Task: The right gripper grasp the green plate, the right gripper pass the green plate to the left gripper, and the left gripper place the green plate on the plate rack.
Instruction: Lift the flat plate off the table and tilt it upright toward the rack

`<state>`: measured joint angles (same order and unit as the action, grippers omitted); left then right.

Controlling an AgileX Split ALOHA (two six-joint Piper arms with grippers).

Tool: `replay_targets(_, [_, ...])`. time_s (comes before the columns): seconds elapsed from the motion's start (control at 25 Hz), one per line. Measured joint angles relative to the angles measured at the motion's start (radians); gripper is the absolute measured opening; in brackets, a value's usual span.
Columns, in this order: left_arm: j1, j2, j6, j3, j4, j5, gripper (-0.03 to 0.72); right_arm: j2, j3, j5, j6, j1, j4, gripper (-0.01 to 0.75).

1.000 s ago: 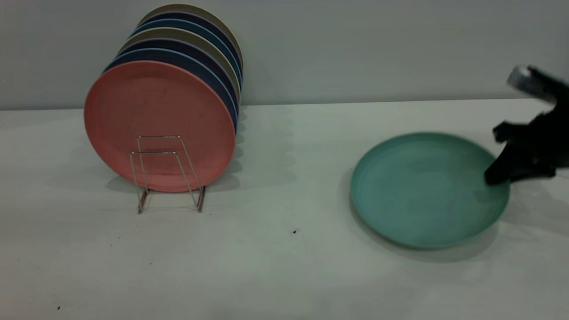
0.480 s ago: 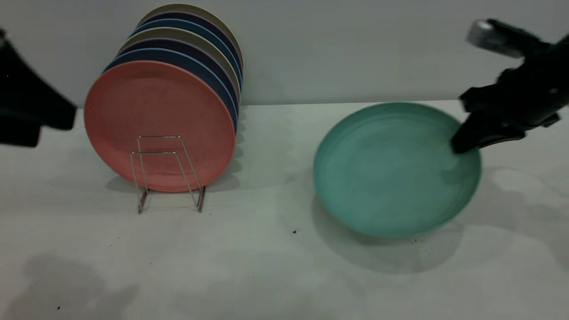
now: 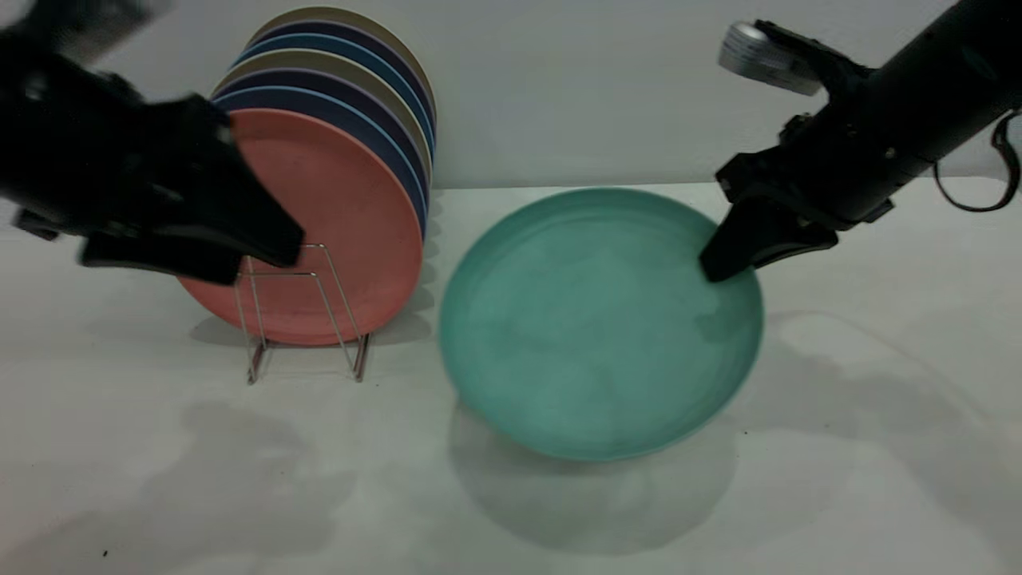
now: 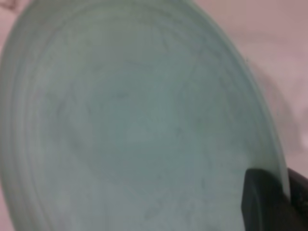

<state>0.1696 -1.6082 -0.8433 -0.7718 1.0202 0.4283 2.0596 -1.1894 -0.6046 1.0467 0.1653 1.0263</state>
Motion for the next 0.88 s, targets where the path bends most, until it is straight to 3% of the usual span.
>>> replay_targets(0.28, [0.055,-0.063,0.000,-0.005,0.044,-0.063,0.519,-0.007,0.000,-0.140,0.049,0.005,0.121,0.013])
replay_targets(0.88, [0.056,-0.073,-0.221,-0.005,0.320,-0.032,0.519,-0.027,0.000,-0.148,0.078,0.017,0.182,0.014])
